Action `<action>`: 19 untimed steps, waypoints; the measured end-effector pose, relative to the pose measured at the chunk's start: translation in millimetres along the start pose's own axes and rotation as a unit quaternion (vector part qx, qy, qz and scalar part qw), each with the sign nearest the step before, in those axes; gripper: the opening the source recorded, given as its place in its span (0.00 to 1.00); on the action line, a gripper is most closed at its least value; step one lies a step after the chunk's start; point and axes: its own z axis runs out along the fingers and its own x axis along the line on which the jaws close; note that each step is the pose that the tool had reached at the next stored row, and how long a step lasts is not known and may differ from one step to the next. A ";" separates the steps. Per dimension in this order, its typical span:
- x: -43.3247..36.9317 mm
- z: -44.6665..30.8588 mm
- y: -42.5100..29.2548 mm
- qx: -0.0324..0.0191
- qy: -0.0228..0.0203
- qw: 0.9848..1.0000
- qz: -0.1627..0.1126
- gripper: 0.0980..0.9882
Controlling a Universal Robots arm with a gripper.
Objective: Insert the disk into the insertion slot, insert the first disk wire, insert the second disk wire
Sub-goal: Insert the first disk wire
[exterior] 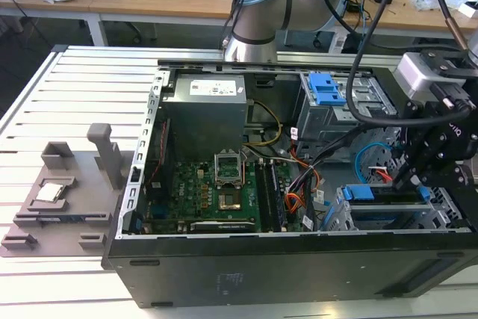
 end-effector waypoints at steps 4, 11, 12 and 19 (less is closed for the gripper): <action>0.5 2.0 -1.7 0.000 0.000 1.000 0.000 0.09; 0.6 4.0 -2.7 0.000 0.000 1.000 0.000 0.09; 0.6 4.1 -2.7 0.000 0.000 1.000 0.000 0.09; 0.6 -3.4 -2.3 0.000 0.000 1.000 0.000 0.17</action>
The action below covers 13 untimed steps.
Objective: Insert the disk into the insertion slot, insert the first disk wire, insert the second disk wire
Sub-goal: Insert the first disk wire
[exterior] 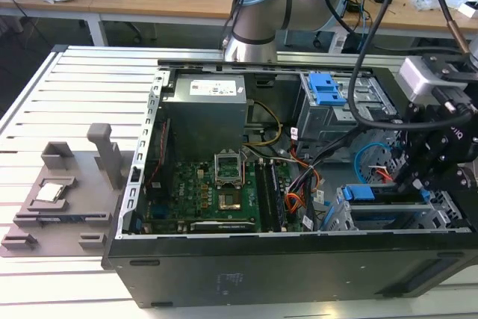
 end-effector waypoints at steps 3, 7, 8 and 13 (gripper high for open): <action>0.0 -10.4 0.6 0.000 0.000 1.000 -0.001 0.17; -3.4 -29.8 1.6 0.000 0.002 1.000 -0.001 0.08; -4.9 -38.3 2.1 0.000 0.004 1.000 -0.001 0.01; -7.3 -49.7 2.7 0.000 0.006 1.000 0.000 0.01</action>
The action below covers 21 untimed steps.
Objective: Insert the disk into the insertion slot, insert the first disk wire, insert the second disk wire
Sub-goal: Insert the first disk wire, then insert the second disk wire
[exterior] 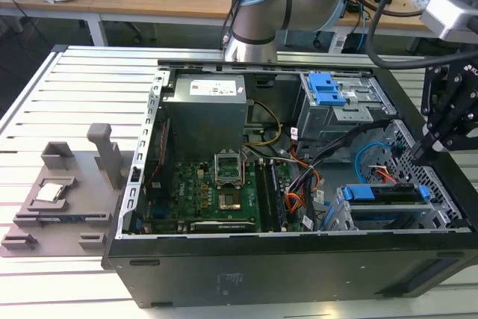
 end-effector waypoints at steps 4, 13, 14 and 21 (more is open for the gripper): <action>0.0 -0.3 0.0 0.000 0.000 1.000 0.000 0.01; 0.0 -0.4 0.0 0.000 0.000 1.000 0.000 0.01; 0.0 -0.4 0.0 0.000 0.000 1.000 0.000 0.15; -9.9 -0.5 1.9 0.000 0.000 1.000 -0.002 0.30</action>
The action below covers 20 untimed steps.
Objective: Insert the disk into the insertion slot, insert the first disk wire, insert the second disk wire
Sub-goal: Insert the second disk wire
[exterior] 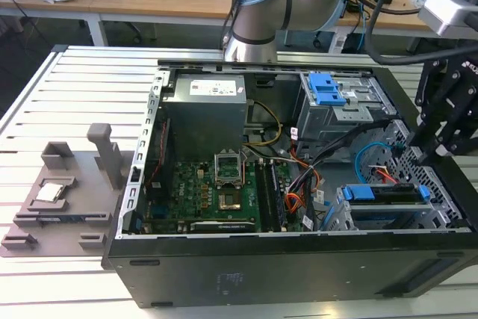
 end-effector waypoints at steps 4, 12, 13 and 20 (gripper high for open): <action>-16.3 6.8 7.0 0.001 0.004 0.999 -0.034 0.30; -18.4 16.9 14.8 0.001 0.022 0.998 -0.064 0.30; -18.5 18.9 14.8 0.001 0.023 0.998 -0.066 0.30; -18.5 21.0 14.8 0.001 0.023 0.997 -0.071 0.13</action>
